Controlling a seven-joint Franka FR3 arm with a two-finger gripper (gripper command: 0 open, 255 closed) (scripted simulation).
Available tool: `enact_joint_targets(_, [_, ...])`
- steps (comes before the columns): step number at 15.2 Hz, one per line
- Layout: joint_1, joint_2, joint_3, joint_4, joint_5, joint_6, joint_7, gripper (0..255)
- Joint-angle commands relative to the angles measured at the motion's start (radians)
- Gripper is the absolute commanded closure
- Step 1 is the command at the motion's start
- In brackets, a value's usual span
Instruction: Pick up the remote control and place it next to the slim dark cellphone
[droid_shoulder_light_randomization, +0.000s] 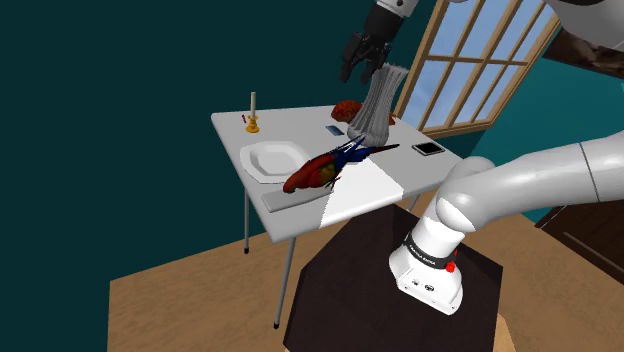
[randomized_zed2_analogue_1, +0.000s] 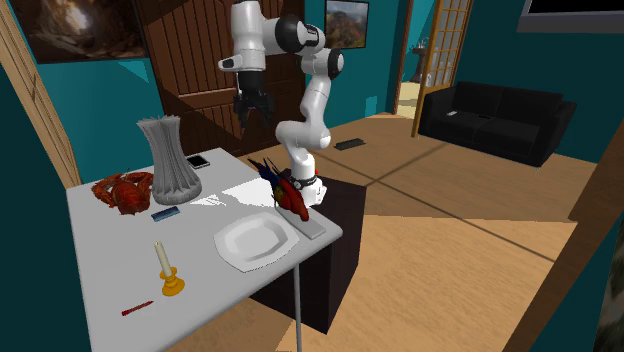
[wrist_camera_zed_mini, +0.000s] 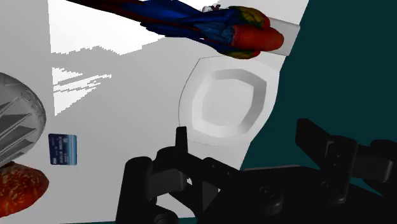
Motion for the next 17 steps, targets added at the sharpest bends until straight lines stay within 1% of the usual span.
enact_joint_targets(1, [0.000, 0.000, 0.000, 0.000, 0.000, 0.000, 0.000, 0])
enact_joint_targets(10, [0.137, 0.173, 0.061, -0.084, -0.002, 0.191, -0.218, 0])
enact_joint_targets(17, [0.233, 0.319, 0.117, -0.135, -0.015, 0.336, -0.377, 0])
